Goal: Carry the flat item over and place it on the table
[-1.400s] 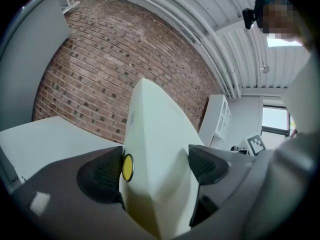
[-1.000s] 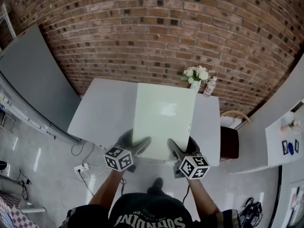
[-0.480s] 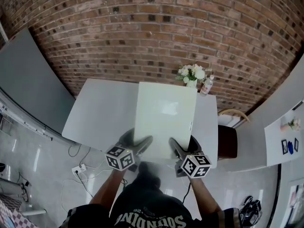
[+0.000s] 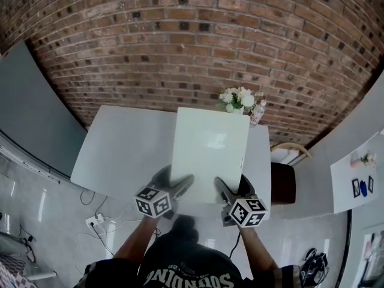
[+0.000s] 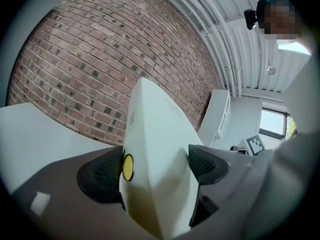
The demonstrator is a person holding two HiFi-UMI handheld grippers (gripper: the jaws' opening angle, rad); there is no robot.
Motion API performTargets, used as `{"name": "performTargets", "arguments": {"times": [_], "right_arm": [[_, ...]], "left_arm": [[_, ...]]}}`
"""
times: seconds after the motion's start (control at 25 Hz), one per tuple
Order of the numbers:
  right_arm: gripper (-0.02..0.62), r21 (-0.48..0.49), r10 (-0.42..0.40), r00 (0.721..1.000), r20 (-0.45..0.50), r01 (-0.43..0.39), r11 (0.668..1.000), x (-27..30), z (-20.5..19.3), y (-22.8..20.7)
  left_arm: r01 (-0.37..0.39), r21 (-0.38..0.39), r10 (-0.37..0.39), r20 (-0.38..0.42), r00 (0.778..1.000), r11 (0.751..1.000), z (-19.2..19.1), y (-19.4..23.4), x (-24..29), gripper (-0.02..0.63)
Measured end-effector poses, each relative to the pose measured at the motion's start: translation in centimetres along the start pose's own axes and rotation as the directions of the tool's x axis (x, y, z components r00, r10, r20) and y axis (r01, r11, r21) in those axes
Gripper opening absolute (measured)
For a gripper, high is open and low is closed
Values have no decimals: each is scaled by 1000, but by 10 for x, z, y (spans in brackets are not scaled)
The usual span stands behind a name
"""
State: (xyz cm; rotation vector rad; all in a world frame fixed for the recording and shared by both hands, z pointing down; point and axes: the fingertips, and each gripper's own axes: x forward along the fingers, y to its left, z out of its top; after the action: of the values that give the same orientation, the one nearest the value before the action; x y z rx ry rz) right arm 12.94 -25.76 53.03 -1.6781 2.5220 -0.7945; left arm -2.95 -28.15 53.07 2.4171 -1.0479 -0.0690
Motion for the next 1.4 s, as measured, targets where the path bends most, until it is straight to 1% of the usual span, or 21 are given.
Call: {"name": "performTargets", "arguments": {"times": [0.36, 0.76, 1.08, 1.4], "right_arm": [[413, 18, -41, 999, -14, 41, 999, 22, 7, -31], [413, 38, -75, 995, -61, 77, 996, 41, -2, -67], [411, 60, -99, 987, -124, 107, 992, 48, -26, -95], [410, 91, -116, 976, -187, 135, 987, 51, -56, -114]], "left_arm": [[29, -22, -30, -39, 999, 999, -2, 14, 42, 408], [33, -63, -39, -95, 995, 997, -23, 29, 80, 405], [29, -116, -48, -171, 984, 993, -58, 40, 97, 404], [15, -151, -50, -227, 973, 988, -93, 50, 106, 403]]}}
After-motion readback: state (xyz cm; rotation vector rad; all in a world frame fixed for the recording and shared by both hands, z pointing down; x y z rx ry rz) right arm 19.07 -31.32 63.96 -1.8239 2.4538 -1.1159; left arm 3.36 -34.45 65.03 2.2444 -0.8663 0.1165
